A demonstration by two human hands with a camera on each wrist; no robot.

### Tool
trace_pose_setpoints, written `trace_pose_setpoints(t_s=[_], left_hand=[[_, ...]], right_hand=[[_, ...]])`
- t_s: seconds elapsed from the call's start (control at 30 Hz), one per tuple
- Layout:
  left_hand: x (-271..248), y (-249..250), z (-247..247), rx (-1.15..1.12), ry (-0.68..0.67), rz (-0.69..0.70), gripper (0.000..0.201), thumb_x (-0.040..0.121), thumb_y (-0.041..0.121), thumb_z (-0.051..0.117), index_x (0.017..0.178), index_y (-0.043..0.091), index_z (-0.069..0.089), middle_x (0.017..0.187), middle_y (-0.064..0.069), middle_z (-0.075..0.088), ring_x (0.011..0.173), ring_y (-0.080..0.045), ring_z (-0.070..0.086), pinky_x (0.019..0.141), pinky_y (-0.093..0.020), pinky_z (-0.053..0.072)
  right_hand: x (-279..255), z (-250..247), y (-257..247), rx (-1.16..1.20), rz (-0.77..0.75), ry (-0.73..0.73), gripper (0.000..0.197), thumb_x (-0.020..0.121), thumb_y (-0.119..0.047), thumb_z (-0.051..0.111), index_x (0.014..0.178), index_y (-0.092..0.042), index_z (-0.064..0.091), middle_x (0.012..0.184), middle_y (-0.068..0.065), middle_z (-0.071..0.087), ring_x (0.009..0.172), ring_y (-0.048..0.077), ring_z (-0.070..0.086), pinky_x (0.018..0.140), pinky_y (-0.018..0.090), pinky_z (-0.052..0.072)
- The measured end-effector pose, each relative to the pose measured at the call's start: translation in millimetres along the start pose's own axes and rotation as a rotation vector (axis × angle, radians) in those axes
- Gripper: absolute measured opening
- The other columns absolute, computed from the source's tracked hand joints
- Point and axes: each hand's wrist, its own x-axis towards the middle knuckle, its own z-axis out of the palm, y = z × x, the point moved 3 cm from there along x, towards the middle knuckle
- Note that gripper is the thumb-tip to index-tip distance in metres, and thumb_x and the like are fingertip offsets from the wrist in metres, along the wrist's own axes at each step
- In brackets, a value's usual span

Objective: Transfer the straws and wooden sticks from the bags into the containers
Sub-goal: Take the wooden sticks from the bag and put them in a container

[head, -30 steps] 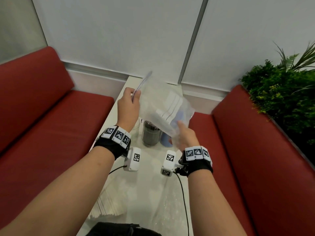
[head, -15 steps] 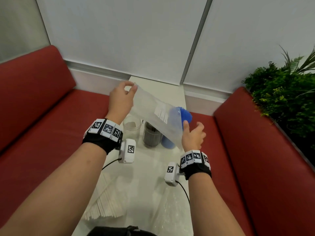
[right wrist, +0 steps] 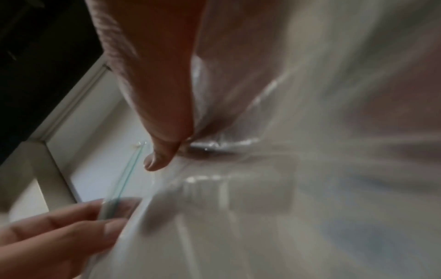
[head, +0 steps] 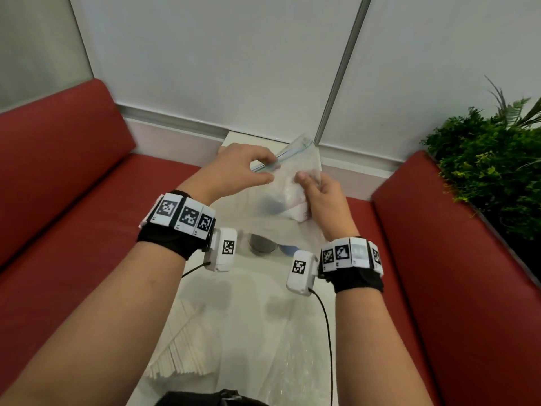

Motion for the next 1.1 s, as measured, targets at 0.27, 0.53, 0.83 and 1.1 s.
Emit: trace_pose_setpoints(t_s=[0.27, 0.53, 0.83, 1.1], left_hand=[[-1, 4, -6, -0.451, 0.221, -0.073, 0.015, 0.094, 0.028, 0.059, 0.099, 0.018, 0.069, 0.073, -0.001, 0.065, 0.059, -0.014, 0.06, 0.067, -0.027, 0.05], [-21, -23, 9, -0.207, -0.453, -0.181, 0.015, 0.078, 0.039, 0.075, 0.09, 0.031, 0.075, 0.109, 0.007, 0.067, 0.103, -0.006, 0.058, 0.092, -0.026, 0.041], [-3, -58, 6, -0.644, 0.148, -0.199, 0.015, 0.085, 0.03, 0.072, 0.089, 0.015, 0.075, 0.083, -0.014, 0.069, 0.068, -0.023, 0.067, 0.064, -0.034, 0.057], [-1, -51, 11, -1.072, 0.265, -0.221, 0.031, 0.09, 0.048, 0.062, 0.071, 0.024, 0.069, 0.085, 0.003, 0.067, 0.086, -0.015, 0.061, 0.087, -0.034, 0.043]], right_hand=[[-9, -24, 14, -0.029, 0.018, 0.035, 0.04, 0.097, -0.049, 0.057, 0.099, -0.011, 0.067, 0.102, 0.018, 0.074, 0.097, 0.04, 0.071, 0.092, 0.061, 0.054], [-18, -57, 15, 0.125, 0.044, 0.263, 0.044, 0.106, -0.037, 0.052, 0.109, 0.005, 0.066, 0.101, 0.023, 0.074, 0.085, 0.032, 0.071, 0.077, 0.044, 0.058], [-18, -71, 34, 0.026, 0.106, 0.397, 0.035, 0.106, -0.035, 0.051, 0.093, -0.007, 0.069, 0.082, 0.006, 0.071, 0.073, 0.018, 0.066, 0.068, 0.035, 0.054], [-17, -58, 53, -0.159, 0.104, 0.43, 0.039, 0.105, -0.034, 0.054, 0.085, 0.0, 0.058, 0.071, 0.006, 0.056, 0.065, 0.015, 0.048, 0.059, 0.032, 0.04]])
